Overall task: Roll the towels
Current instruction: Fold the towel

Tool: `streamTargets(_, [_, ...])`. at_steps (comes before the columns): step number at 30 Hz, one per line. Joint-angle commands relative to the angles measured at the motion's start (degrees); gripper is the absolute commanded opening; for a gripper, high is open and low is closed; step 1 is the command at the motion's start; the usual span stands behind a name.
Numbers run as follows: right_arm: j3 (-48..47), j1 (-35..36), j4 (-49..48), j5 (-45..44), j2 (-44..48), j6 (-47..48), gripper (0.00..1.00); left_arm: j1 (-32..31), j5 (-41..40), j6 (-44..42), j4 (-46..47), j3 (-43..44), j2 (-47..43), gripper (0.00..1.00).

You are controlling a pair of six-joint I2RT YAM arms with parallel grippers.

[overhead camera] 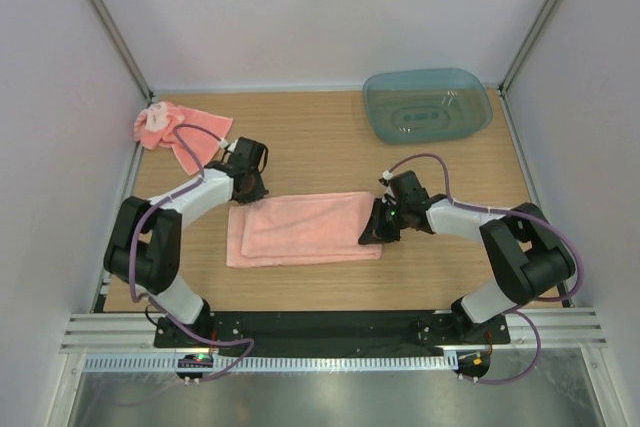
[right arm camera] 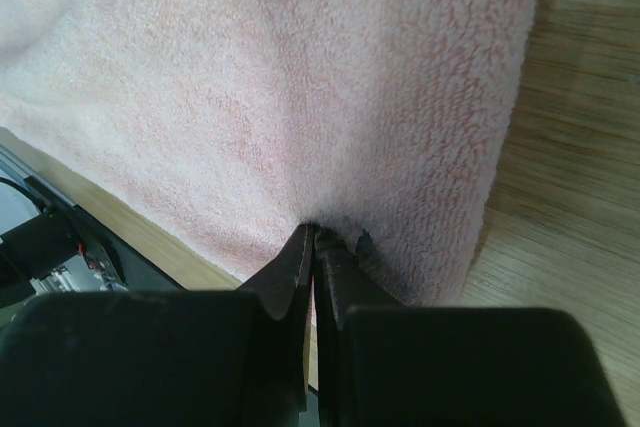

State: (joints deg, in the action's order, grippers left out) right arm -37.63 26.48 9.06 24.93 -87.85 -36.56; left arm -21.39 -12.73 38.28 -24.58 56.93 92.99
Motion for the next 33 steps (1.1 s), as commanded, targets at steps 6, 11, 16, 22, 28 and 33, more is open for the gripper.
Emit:
streamTargets(6, [2.91, 0.15, 0.96, -1.55, 0.31, 0.61, 0.07, 0.29, -7.57, -1.28, -2.49, 2.93, -6.41, 0.00])
streamTargets(11, [2.47, 0.06, 1.22, -1.46, 0.14, 0.52, 0.06, 0.29, -8.71, -1.02, -3.37, 1.79, -6.51, 0.00])
streamTargets(16, [1.07, 0.15, 2.54, -1.55, 0.49, 0.87, 0.07, 0.29, -8.71, 0.39, -4.07, 0.29, -6.16, 0.03])
streamTargets(22, [-2.88, 0.06, 7.19, -2.43, 2.59, 2.62, 0.13, 0.21, -10.82, 1.88, -8.36, 0.20, -9.22, 0.48])
streamTargets(28, [-8.42, 0.15, 13.08, -2.69, 6.11, 3.60, 0.28, -0.23, -11.44, 2.94, -13.65, 0.03, -18.70, 0.64])
streamTargets(33, [-10.27, 0.24, 13.09, -0.42, 7.61, 3.07, 0.32, -3.39, -5.38, 5.48, -13.83, -4.45, -23.46, 0.59])
